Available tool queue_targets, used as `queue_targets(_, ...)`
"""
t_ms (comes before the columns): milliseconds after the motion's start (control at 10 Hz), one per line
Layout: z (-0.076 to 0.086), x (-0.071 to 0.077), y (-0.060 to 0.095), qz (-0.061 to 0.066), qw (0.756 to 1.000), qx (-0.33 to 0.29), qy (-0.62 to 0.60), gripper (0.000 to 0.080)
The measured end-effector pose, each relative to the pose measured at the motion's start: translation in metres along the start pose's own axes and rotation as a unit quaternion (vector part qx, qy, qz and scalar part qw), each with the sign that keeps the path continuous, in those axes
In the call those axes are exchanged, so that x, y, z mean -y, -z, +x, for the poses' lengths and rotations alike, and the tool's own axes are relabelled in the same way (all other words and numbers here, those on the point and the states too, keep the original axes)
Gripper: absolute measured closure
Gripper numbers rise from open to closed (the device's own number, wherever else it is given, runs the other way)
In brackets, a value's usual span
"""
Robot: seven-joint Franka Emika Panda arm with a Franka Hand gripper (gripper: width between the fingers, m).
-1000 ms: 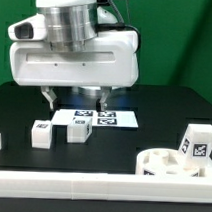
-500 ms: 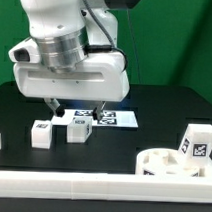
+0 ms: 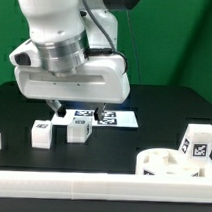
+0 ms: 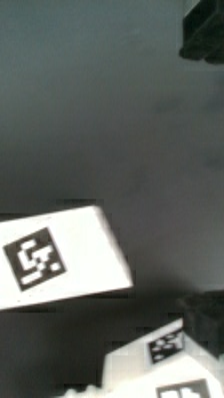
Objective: Assemble stool
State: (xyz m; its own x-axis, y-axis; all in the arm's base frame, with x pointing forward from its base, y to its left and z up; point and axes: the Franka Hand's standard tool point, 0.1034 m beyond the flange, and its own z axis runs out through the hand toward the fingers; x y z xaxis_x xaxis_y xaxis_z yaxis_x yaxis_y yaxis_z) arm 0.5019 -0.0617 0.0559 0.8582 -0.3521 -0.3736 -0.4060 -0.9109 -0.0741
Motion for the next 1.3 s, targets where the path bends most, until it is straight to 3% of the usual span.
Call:
queue_targets(300, -0.012, -0.006, -0.011, 0.002, 0.991, 0.134, -0.008, 0.015)
queue_targets(400, -0.008, -0.008, -0.011, -0.005, 0.987, 0.159, 0.01, 0.015)
queue_targets(500, -0.007, -0.012, -0.008, -0.026, 0.981, 0.188, 0.037, 0.015)
queue_targets(600, 0.001, -0.013, -0.003, -0.046, 0.981, 0.179, 0.059, 0.015)
queue_targets(700, 0.002, -0.014, 0.001, -0.054, 0.979, 0.175, 0.088, 0.015)
queue_targets(1100, 0.0, -0.013, -0.003, -0.052, 0.976, 0.184, 0.1, 0.015)
queue_targets(1300, -0.009, -0.017, -0.009, -0.052, 0.967, 0.232, 0.094, 0.015)
